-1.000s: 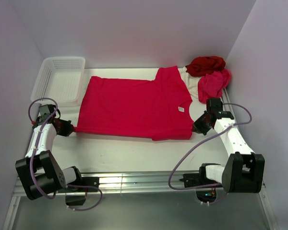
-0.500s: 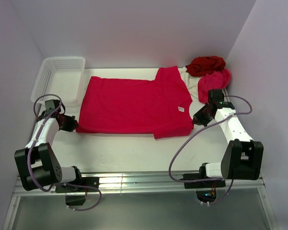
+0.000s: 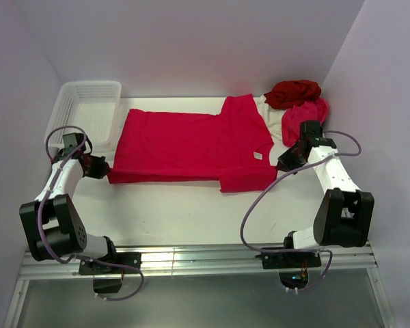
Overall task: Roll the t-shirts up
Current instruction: Fold the tshirt
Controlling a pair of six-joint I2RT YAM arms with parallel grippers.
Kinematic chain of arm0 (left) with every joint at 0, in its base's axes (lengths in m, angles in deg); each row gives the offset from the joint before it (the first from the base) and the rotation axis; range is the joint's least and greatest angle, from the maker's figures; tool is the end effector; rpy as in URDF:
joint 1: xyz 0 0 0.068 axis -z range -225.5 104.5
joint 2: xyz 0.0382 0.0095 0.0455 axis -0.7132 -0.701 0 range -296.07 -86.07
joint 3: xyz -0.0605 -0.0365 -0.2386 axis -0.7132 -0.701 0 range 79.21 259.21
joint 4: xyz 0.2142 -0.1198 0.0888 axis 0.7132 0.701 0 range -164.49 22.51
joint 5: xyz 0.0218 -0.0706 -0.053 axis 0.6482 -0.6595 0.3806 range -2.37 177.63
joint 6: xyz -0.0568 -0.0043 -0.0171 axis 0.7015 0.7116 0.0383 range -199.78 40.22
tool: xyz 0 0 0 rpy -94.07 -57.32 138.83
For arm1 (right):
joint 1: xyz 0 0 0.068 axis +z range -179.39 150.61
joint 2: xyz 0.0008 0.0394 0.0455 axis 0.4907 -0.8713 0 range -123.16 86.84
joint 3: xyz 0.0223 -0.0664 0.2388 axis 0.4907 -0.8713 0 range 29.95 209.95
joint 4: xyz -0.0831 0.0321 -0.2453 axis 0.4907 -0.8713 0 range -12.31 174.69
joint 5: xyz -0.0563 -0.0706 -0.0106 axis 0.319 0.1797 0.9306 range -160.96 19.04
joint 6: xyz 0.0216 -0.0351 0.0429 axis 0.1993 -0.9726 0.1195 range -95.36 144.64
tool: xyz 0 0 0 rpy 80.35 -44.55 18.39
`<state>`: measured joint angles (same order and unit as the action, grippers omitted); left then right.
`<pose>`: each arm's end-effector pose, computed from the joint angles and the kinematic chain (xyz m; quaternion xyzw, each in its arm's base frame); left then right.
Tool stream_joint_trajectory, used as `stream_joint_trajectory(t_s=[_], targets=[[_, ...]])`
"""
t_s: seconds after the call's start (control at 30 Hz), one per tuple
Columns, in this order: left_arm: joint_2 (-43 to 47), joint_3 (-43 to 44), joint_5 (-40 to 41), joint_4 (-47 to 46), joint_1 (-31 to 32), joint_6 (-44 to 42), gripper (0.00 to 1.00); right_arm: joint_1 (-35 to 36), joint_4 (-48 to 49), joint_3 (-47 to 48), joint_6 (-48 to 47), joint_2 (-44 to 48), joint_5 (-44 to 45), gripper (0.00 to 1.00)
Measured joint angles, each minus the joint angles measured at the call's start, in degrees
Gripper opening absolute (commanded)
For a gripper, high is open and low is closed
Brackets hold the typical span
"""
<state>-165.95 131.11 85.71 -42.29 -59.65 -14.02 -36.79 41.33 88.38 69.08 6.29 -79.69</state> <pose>0.2724 0.0672 0.1853 -0.6172 0.7434 -0.1265 0.2246 0.2770 -0.0293 0.2064 0.4114 0.8834 0.1378 0.1771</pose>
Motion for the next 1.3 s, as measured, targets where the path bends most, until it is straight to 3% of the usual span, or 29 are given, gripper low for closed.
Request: stream_joint_trajectory(t_s=[1.3], targets=[[-15.6,13.0,1.8,0.0,3.6,0.1,0.00,-1.4,1.5,11.5,-0.4,-15.8,-1.0,0.00]])
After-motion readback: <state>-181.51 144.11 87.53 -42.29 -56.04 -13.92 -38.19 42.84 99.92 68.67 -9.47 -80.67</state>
